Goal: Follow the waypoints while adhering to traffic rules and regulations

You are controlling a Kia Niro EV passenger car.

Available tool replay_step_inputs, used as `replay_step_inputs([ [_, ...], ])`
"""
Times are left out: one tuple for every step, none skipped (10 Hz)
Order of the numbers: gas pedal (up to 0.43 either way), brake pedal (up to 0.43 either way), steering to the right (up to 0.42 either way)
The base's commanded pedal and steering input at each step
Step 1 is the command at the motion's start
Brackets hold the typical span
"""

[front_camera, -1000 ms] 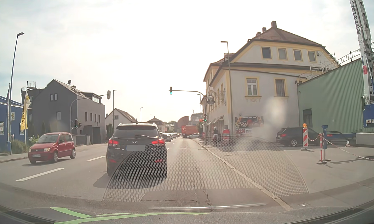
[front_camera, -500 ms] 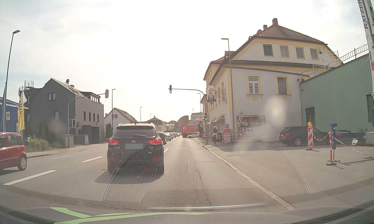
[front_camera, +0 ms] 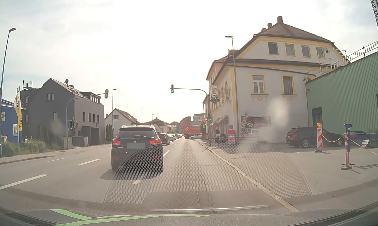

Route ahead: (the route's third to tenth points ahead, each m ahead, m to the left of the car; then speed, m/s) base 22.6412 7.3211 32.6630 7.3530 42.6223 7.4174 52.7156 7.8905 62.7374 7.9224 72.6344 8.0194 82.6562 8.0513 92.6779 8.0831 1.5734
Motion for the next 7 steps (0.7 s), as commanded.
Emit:
replay_step_inputs([
  [0.059, 0.000, -0.021],
  [0.067, 0.000, -0.022],
  [0.067, 0.000, -0.022],
  [0.079, 0.000, -0.022],
  [0.079, 0.000, -0.022],
  [0.079, 0.000, -0.022],
  [0.079, 0.000, -0.022],
])
